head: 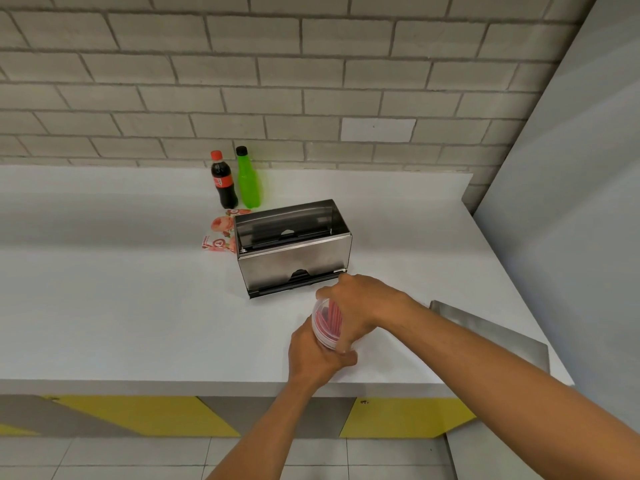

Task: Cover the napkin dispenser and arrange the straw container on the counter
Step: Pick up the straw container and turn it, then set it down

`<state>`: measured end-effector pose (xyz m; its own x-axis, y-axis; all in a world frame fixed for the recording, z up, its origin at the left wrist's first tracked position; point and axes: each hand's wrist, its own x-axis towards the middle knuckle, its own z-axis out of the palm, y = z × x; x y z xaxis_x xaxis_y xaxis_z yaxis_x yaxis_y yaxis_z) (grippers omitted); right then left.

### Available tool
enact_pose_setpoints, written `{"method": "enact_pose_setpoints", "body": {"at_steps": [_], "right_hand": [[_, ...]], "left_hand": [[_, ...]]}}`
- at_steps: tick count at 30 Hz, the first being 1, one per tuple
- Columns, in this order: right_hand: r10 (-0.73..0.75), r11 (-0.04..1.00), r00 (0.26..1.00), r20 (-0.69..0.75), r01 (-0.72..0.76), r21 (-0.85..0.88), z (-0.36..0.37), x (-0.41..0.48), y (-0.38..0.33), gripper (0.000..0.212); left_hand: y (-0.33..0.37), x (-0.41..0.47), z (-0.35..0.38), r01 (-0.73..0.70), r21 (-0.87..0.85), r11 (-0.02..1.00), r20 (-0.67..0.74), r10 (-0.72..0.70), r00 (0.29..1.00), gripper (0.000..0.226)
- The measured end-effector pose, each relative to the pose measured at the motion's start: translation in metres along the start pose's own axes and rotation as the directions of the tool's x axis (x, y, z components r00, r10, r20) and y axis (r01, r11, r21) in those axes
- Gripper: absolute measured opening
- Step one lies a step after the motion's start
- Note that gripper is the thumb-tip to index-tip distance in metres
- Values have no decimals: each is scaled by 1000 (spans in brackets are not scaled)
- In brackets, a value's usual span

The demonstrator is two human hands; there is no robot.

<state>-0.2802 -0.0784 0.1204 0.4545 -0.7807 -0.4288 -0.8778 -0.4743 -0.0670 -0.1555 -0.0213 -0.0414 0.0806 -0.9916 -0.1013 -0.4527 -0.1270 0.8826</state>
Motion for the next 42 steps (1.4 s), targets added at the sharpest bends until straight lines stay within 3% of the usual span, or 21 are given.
{"method": "enact_pose_setpoints", "body": {"at_steps": [6, 9, 12, 16, 22, 25, 27, 28, 31, 36, 40, 42], "right_hand": [[97, 995, 994, -43, -98, -29, -4, -2, -14, 95], [111, 992, 992, 66, -107, -61, -5, -3, -13, 118], [26, 999, 991, 132, -20, -45, -6, -7, -3, 137], [-36, 999, 999, 26, 36, -4, -8, -12, 7, 119], [77, 997, 995, -65, -78, -11, 2, -10, -5, 94], [100, 995, 995, 1, -100, -18, 0, -9, -3, 117], [66, 997, 993, 97, -63, -33, -4, -12, 2, 140], [30, 999, 994, 106, -27, -34, -6, -13, 6, 141], [-26, 1000, 998, 50, 26, 2, -7, -16, 10, 124], [22, 997, 999, -31, -24, -77, -7, -17, 1, 98], [23, 1000, 999, 40, -23, 1, -1, -18, 7, 129], [3, 1000, 999, 32, -4, 11, 1, -20, 8, 133]], "left_hand": [[3, -2, 0, -32, -17, 999, -7, 32, 999, 77], [4, -2, -1, -29, 18, 999, -1, 29, 1000, 72], [4, -3, -1, -27, 24, 999, -13, 27, 1000, 79], [1, -4, 0, -18, 22, 1000, -22, 18, 1000, 81], [-1, -3, 2, -27, 26, 999, -17, 27, 999, 70], [1, -4, 0, -42, 54, 998, -16, 43, 999, 75], [3, -4, -1, -56, 70, 996, -33, 59, 998, 83], [4, -4, -1, -60, 66, 996, -44, 63, 997, 84], [4, -5, -1, -56, 68, 996, -41, 59, 997, 85], [0, -3, 0, -43, 64, 997, -9, 44, 999, 77], [-1, -5, 0, -65, 70, 995, -13, 66, 998, 88], [-1, -5, 0, -64, 64, 996, -13, 65, 998, 94]]}}
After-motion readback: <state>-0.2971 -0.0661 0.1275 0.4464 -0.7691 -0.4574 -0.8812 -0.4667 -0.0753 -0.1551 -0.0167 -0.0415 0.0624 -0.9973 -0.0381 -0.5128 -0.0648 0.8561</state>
